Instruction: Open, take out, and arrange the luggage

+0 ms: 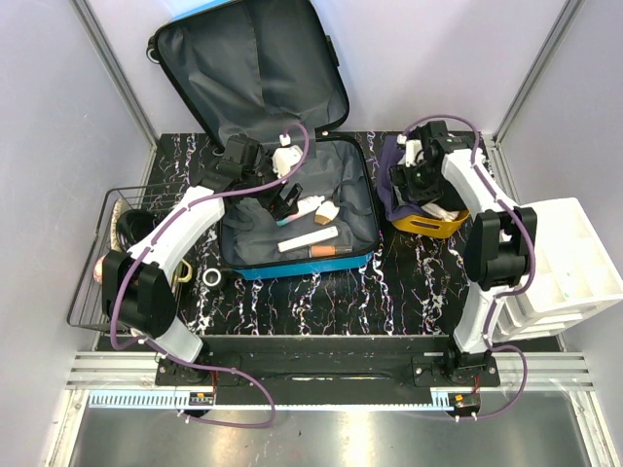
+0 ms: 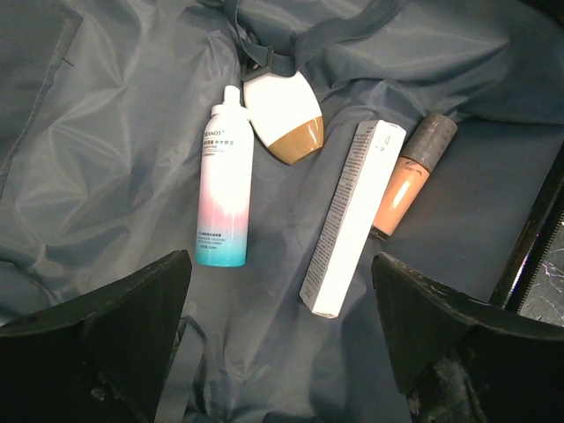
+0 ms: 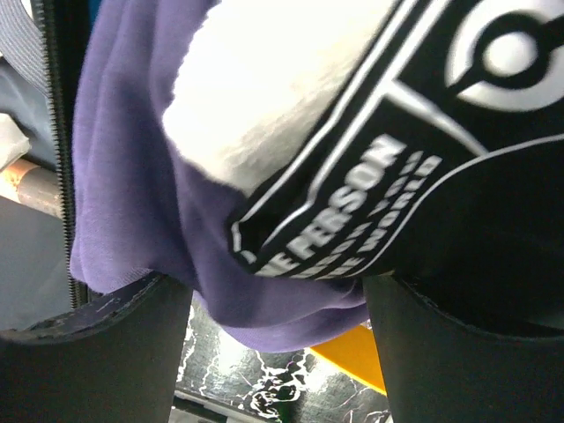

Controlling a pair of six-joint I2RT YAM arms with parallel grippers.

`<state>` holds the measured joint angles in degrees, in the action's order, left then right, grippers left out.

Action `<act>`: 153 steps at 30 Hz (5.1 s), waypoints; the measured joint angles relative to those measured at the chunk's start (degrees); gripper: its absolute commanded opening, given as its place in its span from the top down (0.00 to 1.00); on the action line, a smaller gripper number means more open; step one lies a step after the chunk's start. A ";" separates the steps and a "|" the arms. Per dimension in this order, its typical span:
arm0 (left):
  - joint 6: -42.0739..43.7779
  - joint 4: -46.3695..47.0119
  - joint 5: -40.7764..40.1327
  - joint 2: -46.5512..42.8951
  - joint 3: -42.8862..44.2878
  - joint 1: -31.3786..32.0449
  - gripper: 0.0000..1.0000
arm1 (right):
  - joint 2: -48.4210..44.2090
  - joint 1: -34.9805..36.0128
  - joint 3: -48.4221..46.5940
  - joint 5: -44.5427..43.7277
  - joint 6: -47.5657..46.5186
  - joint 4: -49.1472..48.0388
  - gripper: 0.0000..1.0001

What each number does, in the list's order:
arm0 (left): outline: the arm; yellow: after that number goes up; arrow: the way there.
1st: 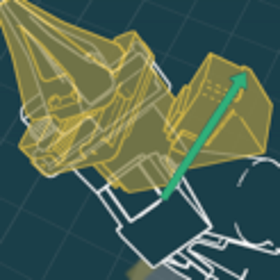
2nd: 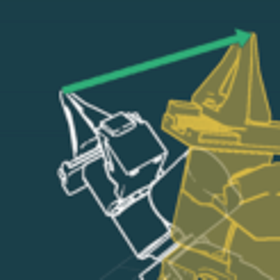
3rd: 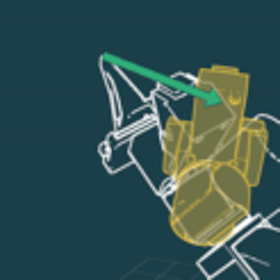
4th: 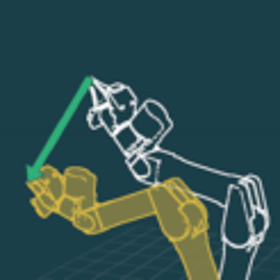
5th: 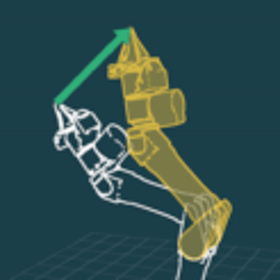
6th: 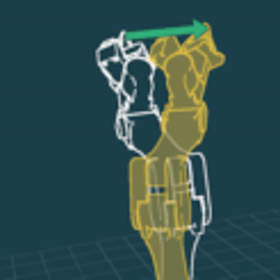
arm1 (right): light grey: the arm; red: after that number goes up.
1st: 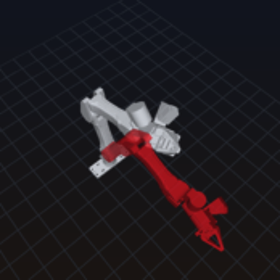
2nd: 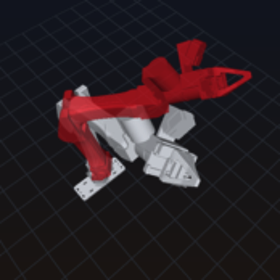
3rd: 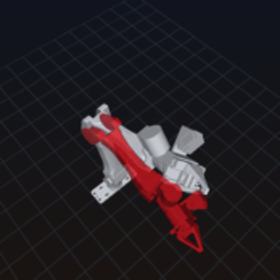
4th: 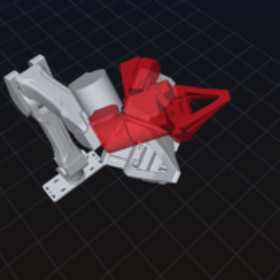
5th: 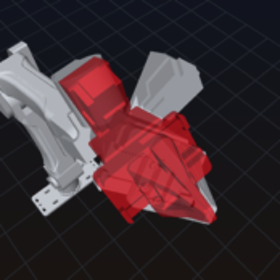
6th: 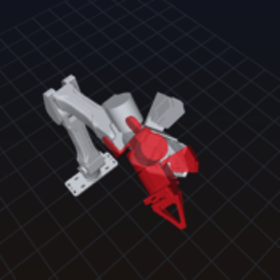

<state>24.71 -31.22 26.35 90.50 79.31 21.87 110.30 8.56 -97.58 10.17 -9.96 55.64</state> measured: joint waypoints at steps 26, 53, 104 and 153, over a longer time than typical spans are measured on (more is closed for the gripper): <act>2.45 -1.36 -0.07 3.76 0.04 -1.38 0.11 | 29.31 -19.93 -52.74 5.35 -26.12 18.12 0.00; -2.08 1.36 8.20 -5.79 -4.92 0.07 0.11 | -32.48 -35.63 3.91 0.70 -29.46 21.44 0.32; -67.08 42.51 6.40 19.41 1.16 23.19 0.21 | -32.59 -27.12 23.12 15.82 22.10 -21.88 1.00; -108.30 88.30 4.33 45.99 18.27 32.35 0.37 | -41.62 -26.34 30.45 15.96 32.37 -26.49 1.00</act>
<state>-83.59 57.08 30.68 136.49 97.58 54.22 68.69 -17.78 -67.13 26.13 22.41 29.15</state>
